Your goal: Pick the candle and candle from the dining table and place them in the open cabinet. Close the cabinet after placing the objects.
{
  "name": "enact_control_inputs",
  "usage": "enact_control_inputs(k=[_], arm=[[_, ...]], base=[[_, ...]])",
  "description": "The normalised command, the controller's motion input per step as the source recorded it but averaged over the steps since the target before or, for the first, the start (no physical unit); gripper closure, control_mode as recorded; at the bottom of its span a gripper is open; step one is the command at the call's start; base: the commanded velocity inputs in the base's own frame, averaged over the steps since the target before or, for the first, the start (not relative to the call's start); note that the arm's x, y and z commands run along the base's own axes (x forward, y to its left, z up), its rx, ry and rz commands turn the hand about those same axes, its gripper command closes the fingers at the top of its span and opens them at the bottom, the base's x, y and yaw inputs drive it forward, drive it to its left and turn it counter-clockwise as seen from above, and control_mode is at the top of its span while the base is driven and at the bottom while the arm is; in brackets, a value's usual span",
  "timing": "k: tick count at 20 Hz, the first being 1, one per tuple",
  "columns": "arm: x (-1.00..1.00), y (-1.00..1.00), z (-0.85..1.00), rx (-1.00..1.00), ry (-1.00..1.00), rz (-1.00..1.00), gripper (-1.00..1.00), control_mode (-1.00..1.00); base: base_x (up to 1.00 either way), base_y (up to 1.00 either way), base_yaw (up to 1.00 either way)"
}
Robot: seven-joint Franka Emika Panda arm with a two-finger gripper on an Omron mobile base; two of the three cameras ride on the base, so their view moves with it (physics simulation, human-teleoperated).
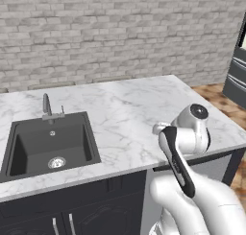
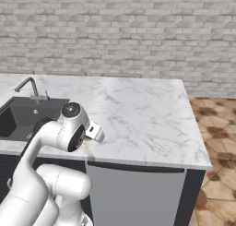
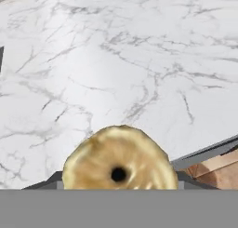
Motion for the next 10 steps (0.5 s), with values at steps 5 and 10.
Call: enact_control_inputs(k=[5,10], arm=[[-0.70,0.00,0.59,0.03,0.00,0.00,1.00,-1.00],[-0.71,0.00,0.62,0.00,0.05,-0.02,1.00,-1.00]], base=[[0.00,0.00,0.00],[0.00,0.00,0.00]])
